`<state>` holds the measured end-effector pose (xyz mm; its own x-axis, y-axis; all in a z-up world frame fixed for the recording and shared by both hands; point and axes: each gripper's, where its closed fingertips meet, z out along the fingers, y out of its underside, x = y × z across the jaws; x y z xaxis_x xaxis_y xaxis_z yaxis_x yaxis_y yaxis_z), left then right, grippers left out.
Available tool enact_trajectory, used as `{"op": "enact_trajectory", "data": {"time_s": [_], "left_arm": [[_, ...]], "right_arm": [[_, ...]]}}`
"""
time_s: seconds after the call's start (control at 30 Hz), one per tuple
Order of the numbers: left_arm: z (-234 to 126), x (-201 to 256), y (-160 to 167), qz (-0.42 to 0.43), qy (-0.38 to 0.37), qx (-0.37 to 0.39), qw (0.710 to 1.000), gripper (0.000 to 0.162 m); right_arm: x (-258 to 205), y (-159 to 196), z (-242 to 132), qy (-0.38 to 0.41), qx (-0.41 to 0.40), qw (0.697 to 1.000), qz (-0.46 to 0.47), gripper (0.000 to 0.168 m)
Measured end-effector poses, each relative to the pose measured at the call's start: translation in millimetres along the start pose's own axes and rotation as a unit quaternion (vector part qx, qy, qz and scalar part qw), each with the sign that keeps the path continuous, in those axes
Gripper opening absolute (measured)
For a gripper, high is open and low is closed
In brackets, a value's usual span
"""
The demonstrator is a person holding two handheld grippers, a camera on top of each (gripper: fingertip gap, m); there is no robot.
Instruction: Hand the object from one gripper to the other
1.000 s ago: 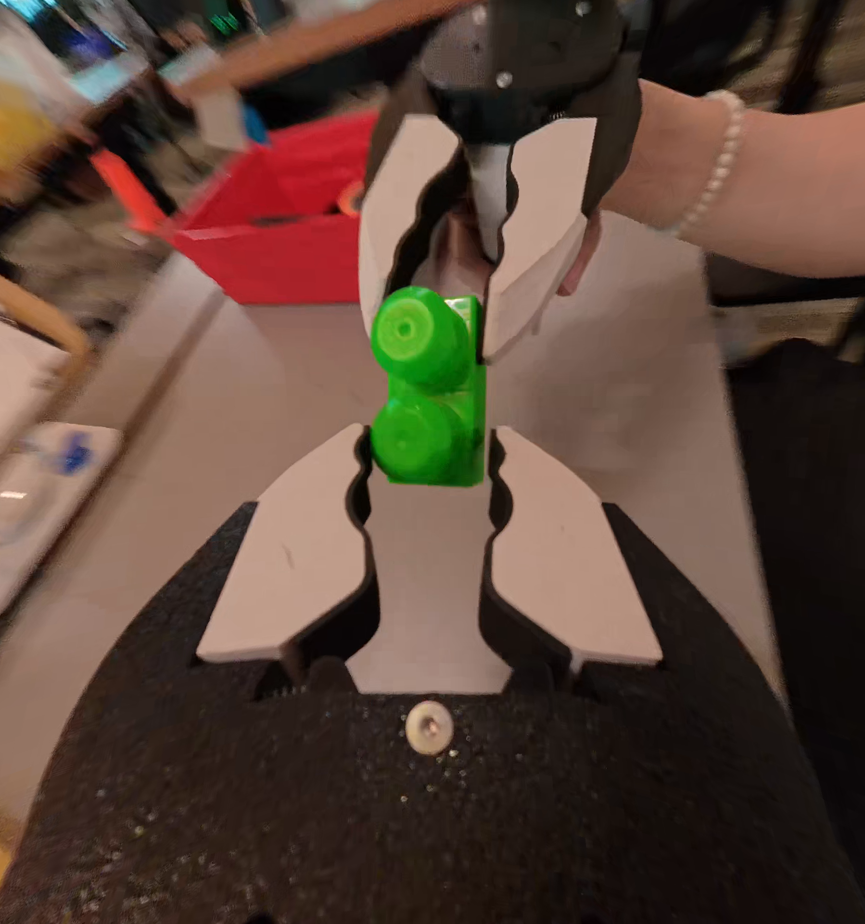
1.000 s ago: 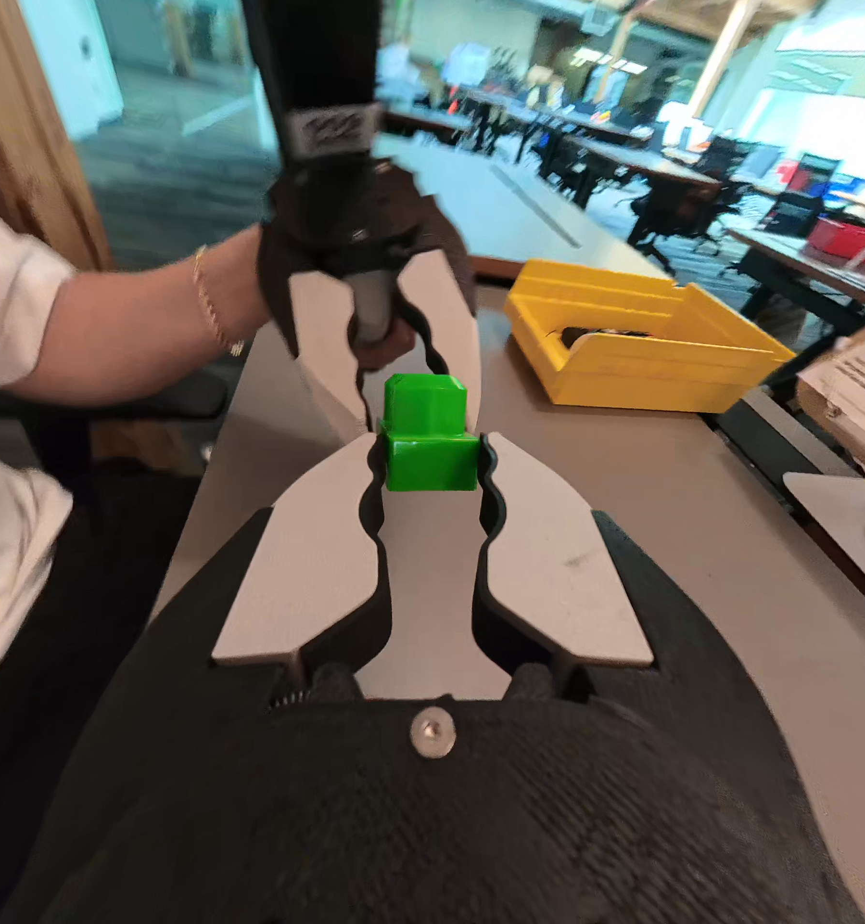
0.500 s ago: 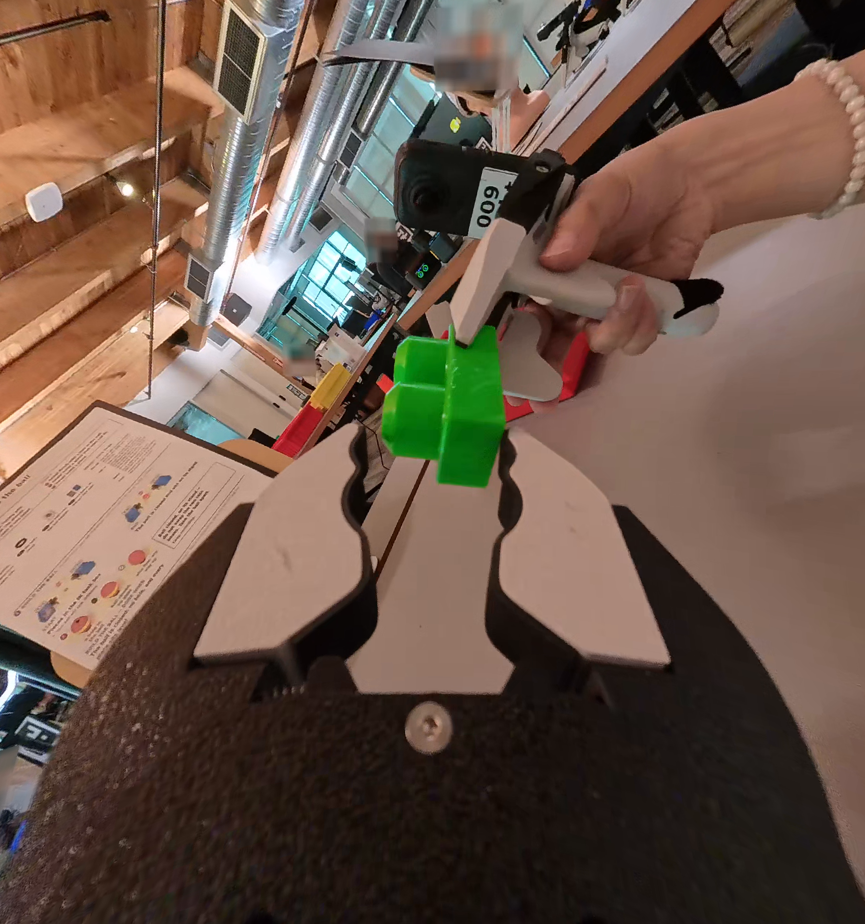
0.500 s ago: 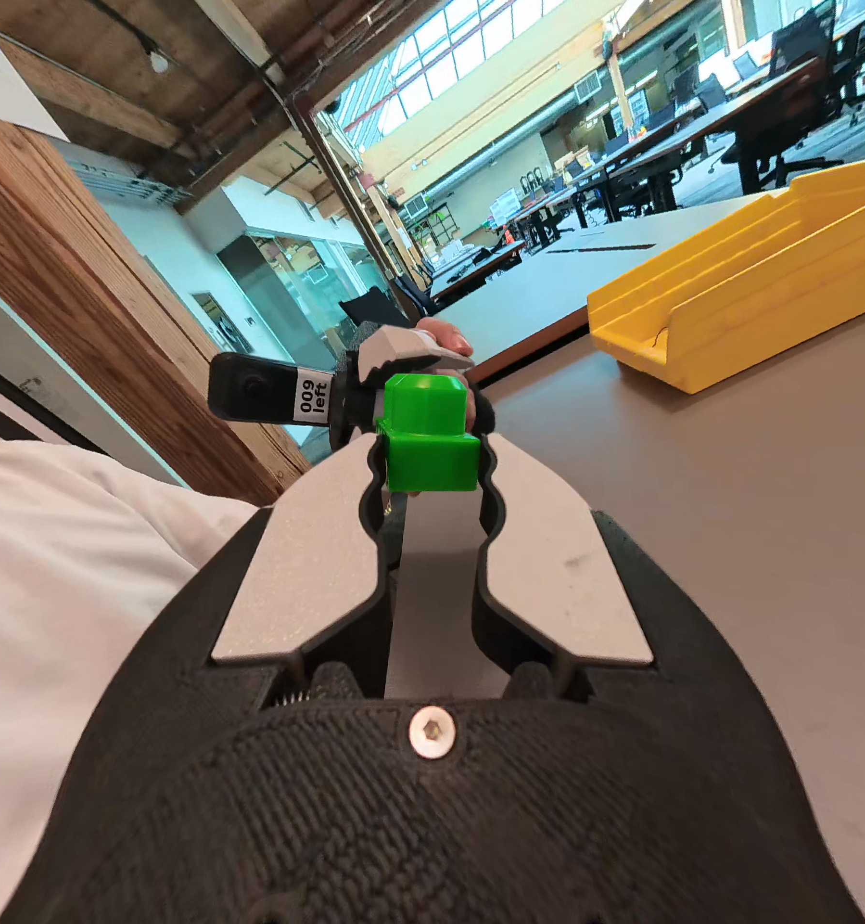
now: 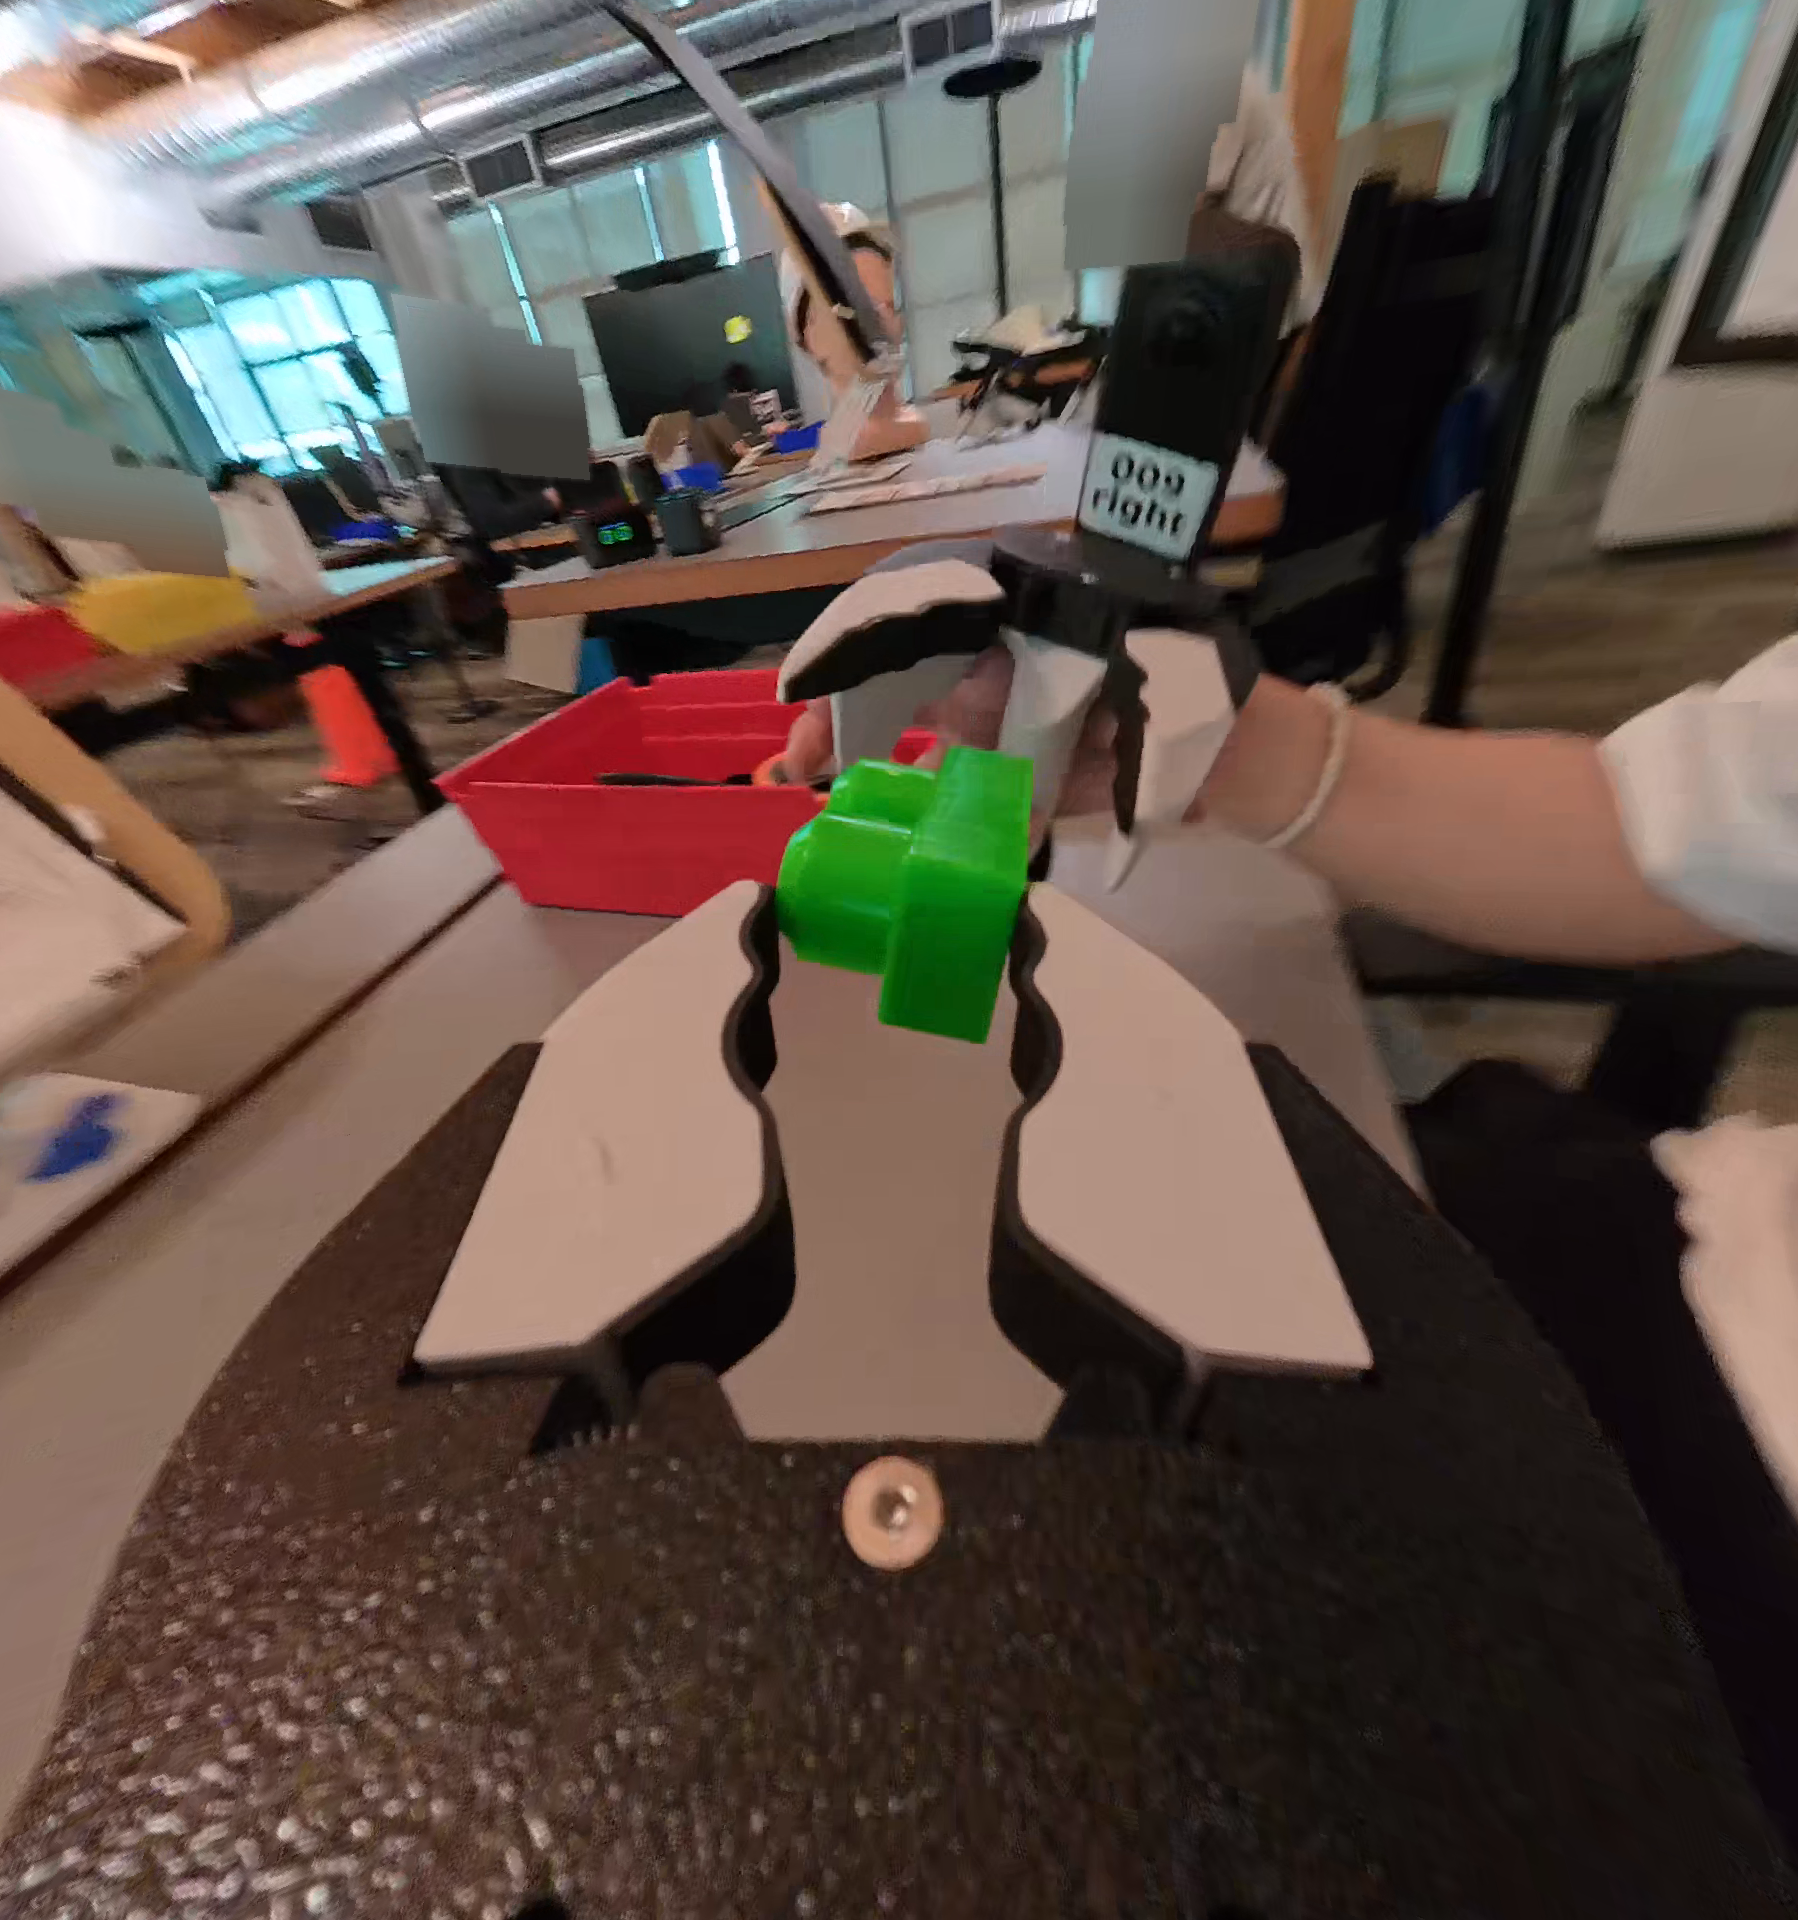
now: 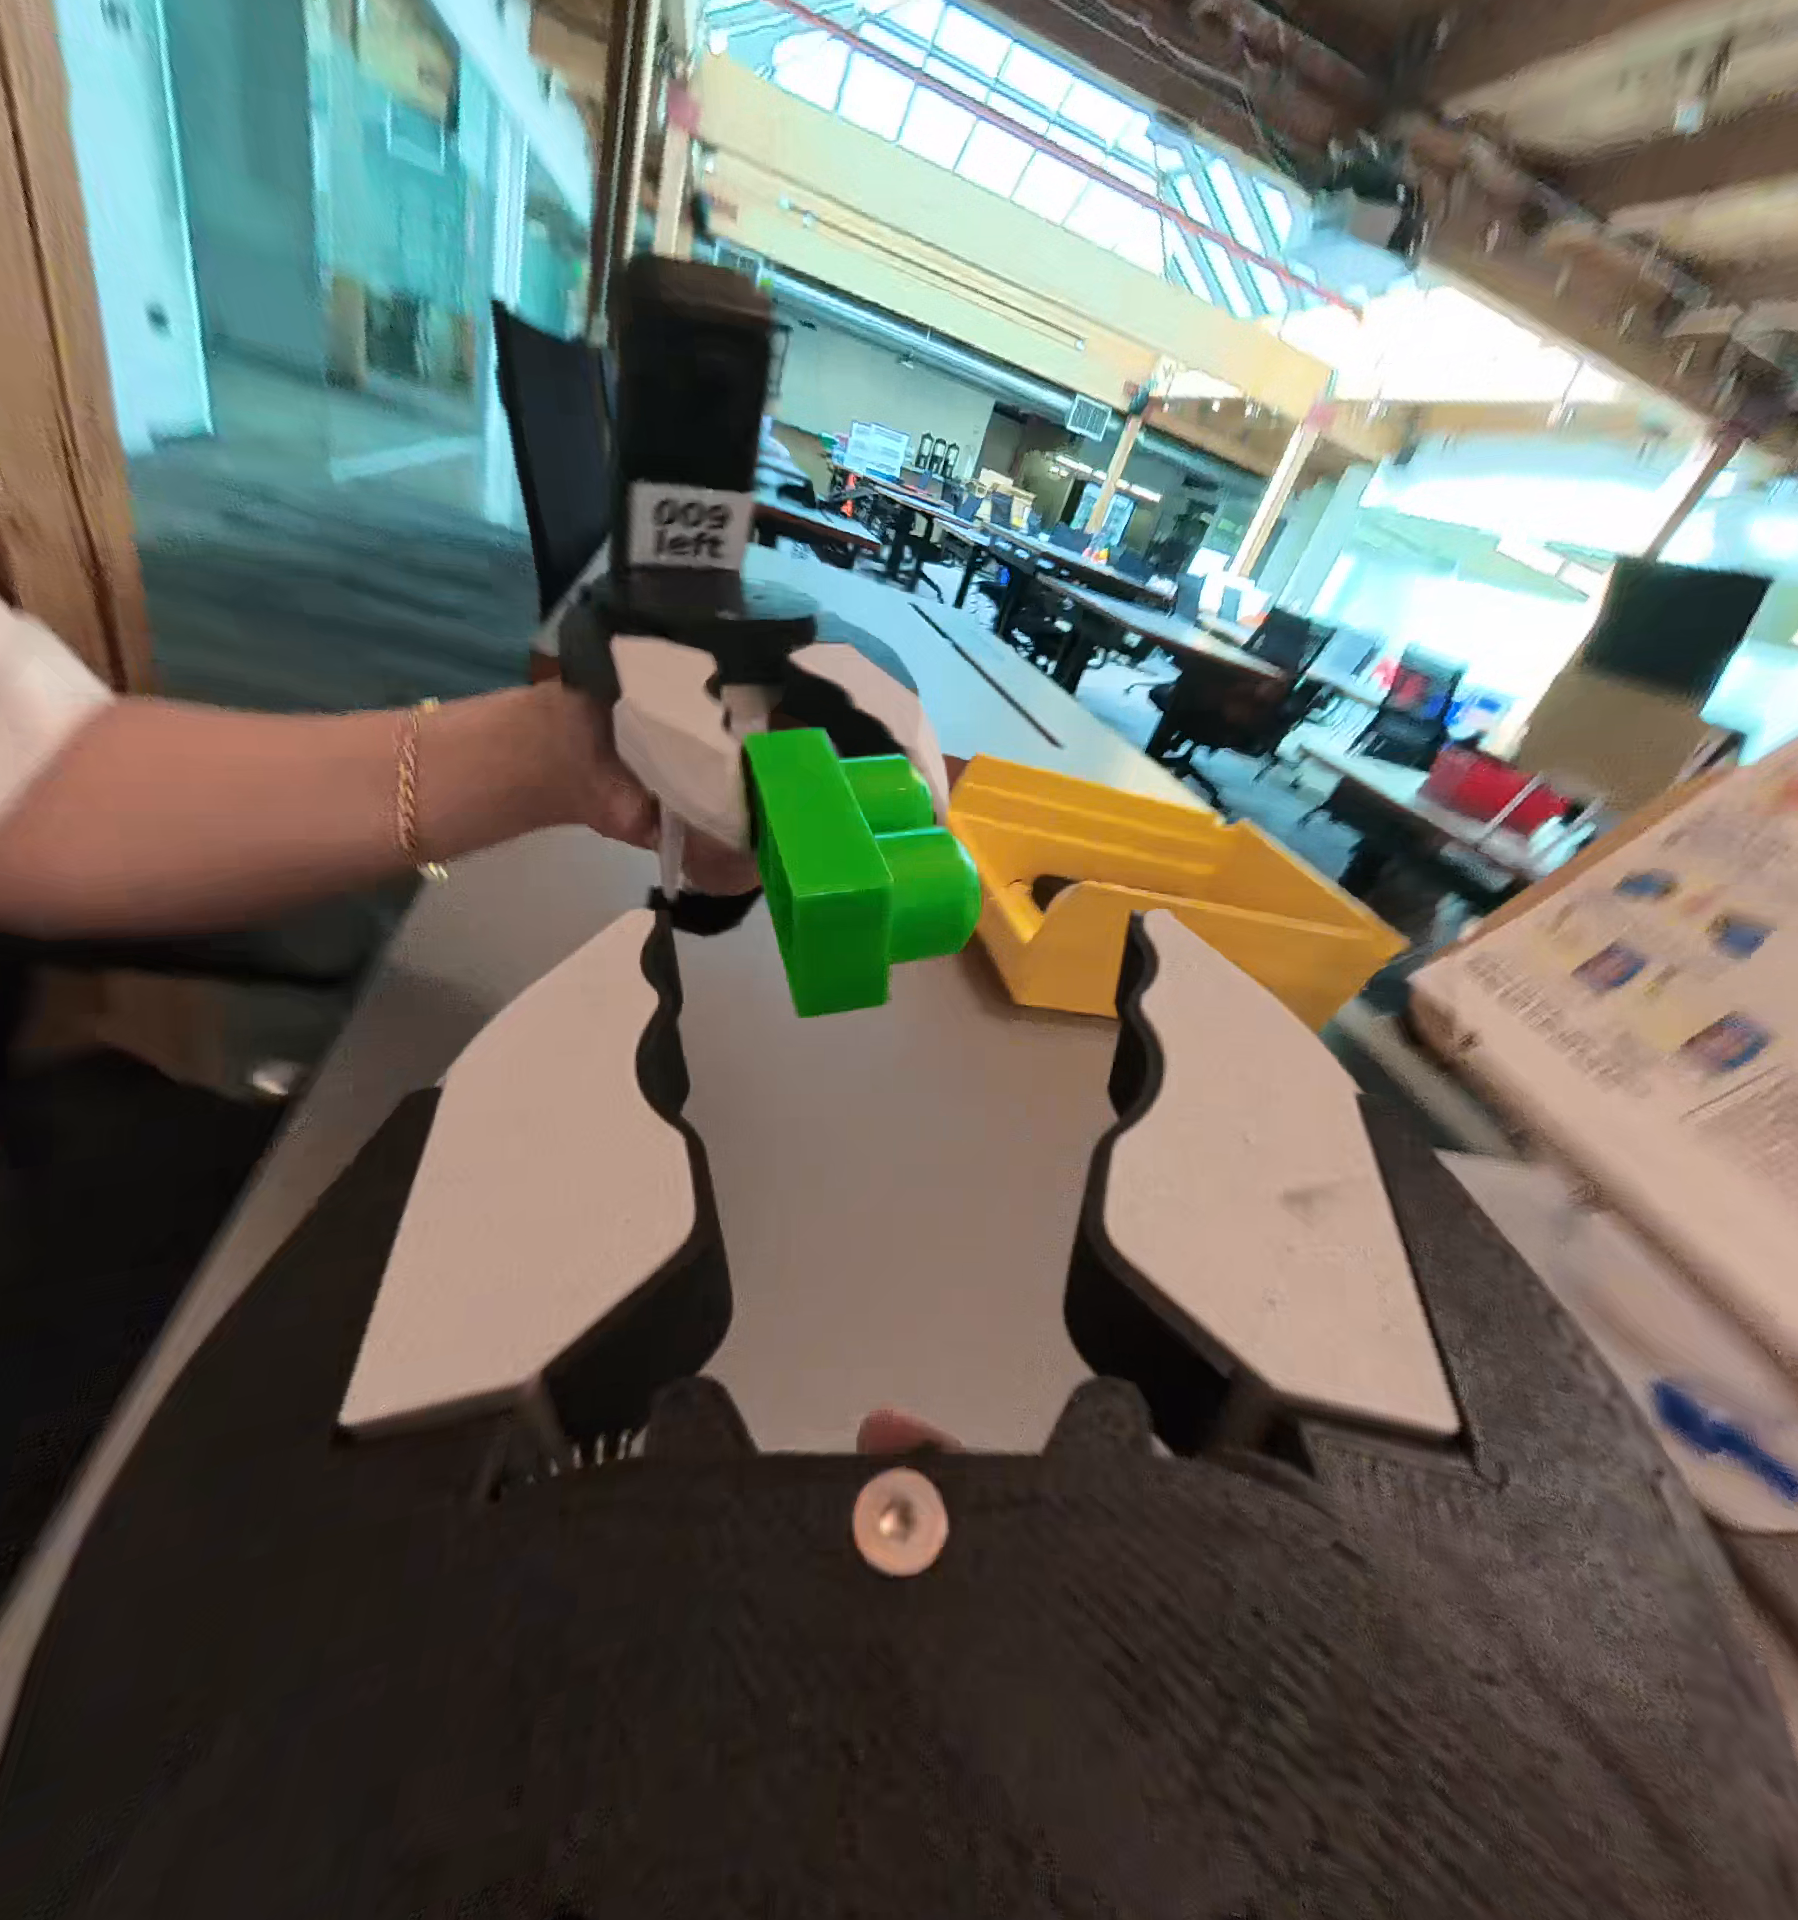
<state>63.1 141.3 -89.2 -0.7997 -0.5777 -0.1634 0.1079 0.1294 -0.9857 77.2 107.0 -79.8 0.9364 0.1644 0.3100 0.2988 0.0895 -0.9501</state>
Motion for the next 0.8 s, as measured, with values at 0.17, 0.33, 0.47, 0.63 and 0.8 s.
{"op": "enact_trajectory", "data": {"time_s": [0.17,0.33,0.47,0.63,0.8], "left_arm": [[3,6,-5,-0.099,0.055,0.048,0.992,0.040],[7,4,1,-0.073,0.035,0.036,0.996,0.039],[7,-1,3,-0.060,0.018,0.027,0.998,0.039],[5,6,11,-0.041,0.036,0.006,0.998,0.040],[3,17,17,0.015,0.048,-0.021,0.999,0.069]], "right_arm": [[-15,1,12,-0.018,-0.001,1.000,-0.018,0.076],[-14,18,22,-0.031,-0.025,0.997,0.073,0.061],[-16,23,23,-0.036,-0.049,0.996,0.062,0.044],[-16,16,19,-0.054,-0.045,0.993,0.091,0.044],[-15,12,11,-0.080,-0.041,0.982,0.166,0.043]]}}
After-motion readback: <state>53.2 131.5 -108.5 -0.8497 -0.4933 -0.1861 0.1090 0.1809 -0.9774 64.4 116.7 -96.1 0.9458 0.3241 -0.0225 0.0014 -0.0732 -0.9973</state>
